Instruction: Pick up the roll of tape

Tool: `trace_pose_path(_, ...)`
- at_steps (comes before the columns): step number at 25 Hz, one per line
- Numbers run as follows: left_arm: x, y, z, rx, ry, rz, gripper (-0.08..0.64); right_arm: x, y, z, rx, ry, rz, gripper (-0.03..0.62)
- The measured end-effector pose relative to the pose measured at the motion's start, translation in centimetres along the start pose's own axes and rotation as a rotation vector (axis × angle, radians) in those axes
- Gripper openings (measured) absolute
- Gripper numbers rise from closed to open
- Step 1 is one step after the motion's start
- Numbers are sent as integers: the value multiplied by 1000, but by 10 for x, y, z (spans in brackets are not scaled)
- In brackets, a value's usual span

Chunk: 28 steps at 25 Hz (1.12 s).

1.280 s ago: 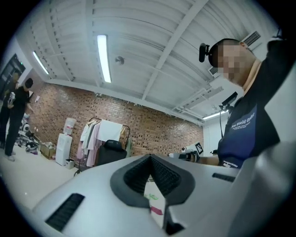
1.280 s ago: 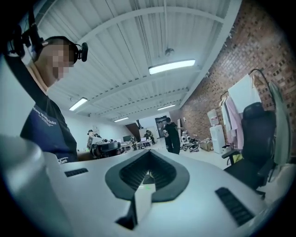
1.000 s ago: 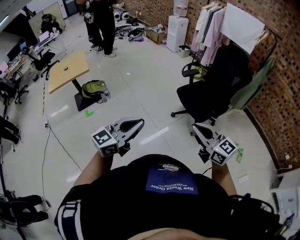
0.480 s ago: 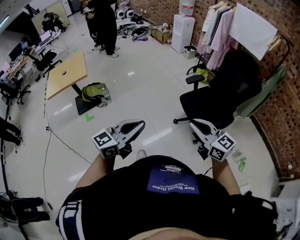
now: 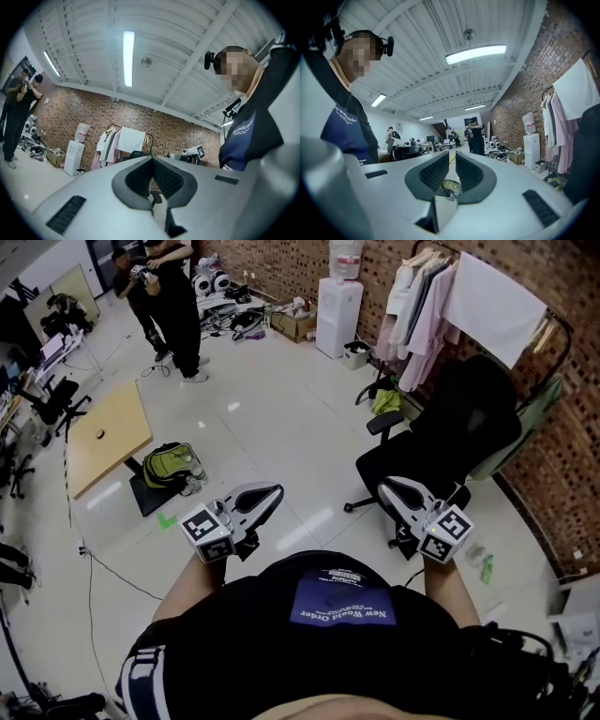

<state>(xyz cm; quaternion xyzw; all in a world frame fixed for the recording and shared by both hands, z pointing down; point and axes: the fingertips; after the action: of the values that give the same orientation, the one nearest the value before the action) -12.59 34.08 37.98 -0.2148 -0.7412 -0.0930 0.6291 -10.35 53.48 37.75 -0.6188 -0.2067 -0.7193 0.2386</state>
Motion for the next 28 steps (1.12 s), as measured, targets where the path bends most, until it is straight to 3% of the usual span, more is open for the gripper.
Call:
trace_pose_path(5, -2, 8, -61, 0, -45, -7, -8, 7, 43, 28, 18, 23, -37, 17)
trace_pose_path(11, 13, 44, -116, -37, -72, -29, -8, 16, 74, 96, 0, 61, -41, 17)
trace_pose_path(16, 7, 81, -162, -119, -2, -27, -8, 9, 109, 168, -89, 57, -42, 17)
trace_pose_path(21, -15, 104, -219, -332, -15, 47, -8, -11, 180, 239, -262, -8, -91, 17)
trace_pose_path(28, -29, 93, -278, -586, 30, 48, -8, -30, 280, 272, -452, -59, -115, 17)
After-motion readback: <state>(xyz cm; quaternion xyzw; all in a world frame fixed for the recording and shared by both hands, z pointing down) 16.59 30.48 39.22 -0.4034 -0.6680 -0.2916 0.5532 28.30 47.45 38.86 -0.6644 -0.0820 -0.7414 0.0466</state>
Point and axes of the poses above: the fingertips, and each gripper's own axes: y forward along the fingers, z to its right, x out of its underside, and after that the axes turned 3 degrees about x, right-handed
